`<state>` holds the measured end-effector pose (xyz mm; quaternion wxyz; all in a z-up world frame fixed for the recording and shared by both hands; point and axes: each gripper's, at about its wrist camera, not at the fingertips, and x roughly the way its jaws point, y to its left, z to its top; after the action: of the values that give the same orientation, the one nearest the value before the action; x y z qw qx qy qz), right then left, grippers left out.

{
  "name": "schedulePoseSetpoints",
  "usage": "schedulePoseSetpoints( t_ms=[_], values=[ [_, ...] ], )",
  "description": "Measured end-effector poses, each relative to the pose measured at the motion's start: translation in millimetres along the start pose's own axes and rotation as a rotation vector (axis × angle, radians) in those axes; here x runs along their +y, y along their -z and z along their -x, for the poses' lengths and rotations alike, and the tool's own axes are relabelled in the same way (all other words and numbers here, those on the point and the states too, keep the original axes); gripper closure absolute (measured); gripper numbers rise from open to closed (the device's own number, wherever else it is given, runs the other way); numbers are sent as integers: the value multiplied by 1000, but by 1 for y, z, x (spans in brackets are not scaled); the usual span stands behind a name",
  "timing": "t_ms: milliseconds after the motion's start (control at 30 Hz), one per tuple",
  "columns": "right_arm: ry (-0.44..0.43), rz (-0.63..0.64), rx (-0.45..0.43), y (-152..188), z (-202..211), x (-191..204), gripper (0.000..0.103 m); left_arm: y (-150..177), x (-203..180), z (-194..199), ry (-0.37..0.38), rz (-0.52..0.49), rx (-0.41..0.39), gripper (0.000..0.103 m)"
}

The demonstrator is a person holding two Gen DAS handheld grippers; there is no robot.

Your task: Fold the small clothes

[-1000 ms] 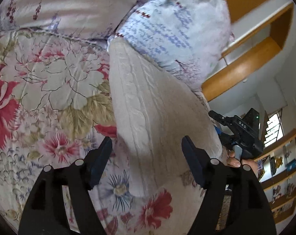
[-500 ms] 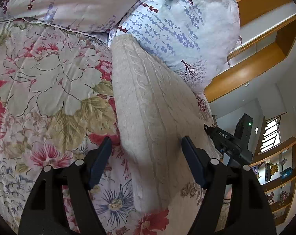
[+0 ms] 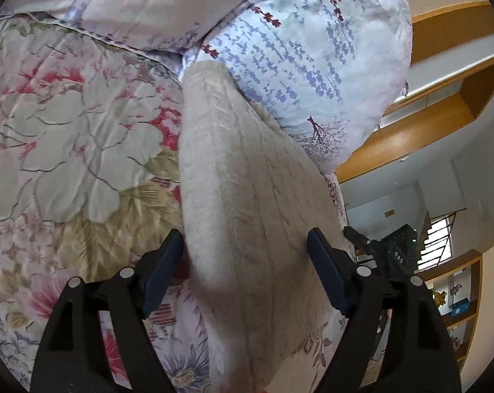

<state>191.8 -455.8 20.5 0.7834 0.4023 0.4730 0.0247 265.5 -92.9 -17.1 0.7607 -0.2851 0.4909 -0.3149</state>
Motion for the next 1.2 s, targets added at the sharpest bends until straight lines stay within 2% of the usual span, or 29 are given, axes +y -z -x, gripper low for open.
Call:
schedulePoseSetpoints(
  t_ms=[33, 67, 100, 167, 233, 333, 400, 500, 600, 700, 800, 933, 1033, 1067, 1133, 1167, 1200],
  values=[
    [-1, 13, 5, 1, -1, 2, 32, -1, -1, -1, 5, -1, -2, 27],
    [-16, 27, 21, 2, -1, 3, 40, -1, -1, -2, 7, -1, 0, 27],
    [-45, 27, 47, 2, -4, 4, 53, -2, -2, -3, 4, -4, -3, 27],
    [-89, 15, 100, 6, -16, 5, 56, -4, -3, -6, -3, -5, -12, 30],
    [-86, 36, 94, 7, -18, 8, 56, -5, -5, -8, -14, -11, -17, 32],
    [-150, 21, 118, 8, -20, 8, 57, -6, -3, -10, -16, -6, -21, 41],
    [-160, 28, 132, 11, -22, 10, 67, -7, 0, -11, -4, 11, -28, 53],
    [-173, 36, 115, 16, -19, 16, 73, -6, 2, -4, 7, 9, -41, 62],
    [-189, 69, 78, 21, -12, 31, 76, -5, 1, 8, 15, -9, -43, 65],
    [-186, 154, 55, 29, -9, 58, 77, -6, -2, 28, 16, -42, -61, 66],
    [-159, 257, 41, 41, -17, 90, 77, -7, 0, 57, -2, -76, -95, 66],
    [-169, 349, 23, 60, -35, 126, 77, -9, 16, 108, -42, -92, -162, 66],
    [-165, 377, 21, 74, -54, 140, 77, -8, 40, 137, -64, -79, -196, 65],
    [-145, 379, 50, 80, -68, 144, 77, -9, 50, 141, -82, -69, -195, 65],
    [-99, 356, 109, 89, -91, 144, 76, -8, 80, 138, -164, -9, -159, 63],
    [-74, 338, 115, 92, -99, 141, 73, -7, 90, 134, -167, 23, -143, 59],
    [-86, 325, 106, 93, -99, 140, 73, -4, 103, 134, -108, 70, -151, 57]
  ],
)
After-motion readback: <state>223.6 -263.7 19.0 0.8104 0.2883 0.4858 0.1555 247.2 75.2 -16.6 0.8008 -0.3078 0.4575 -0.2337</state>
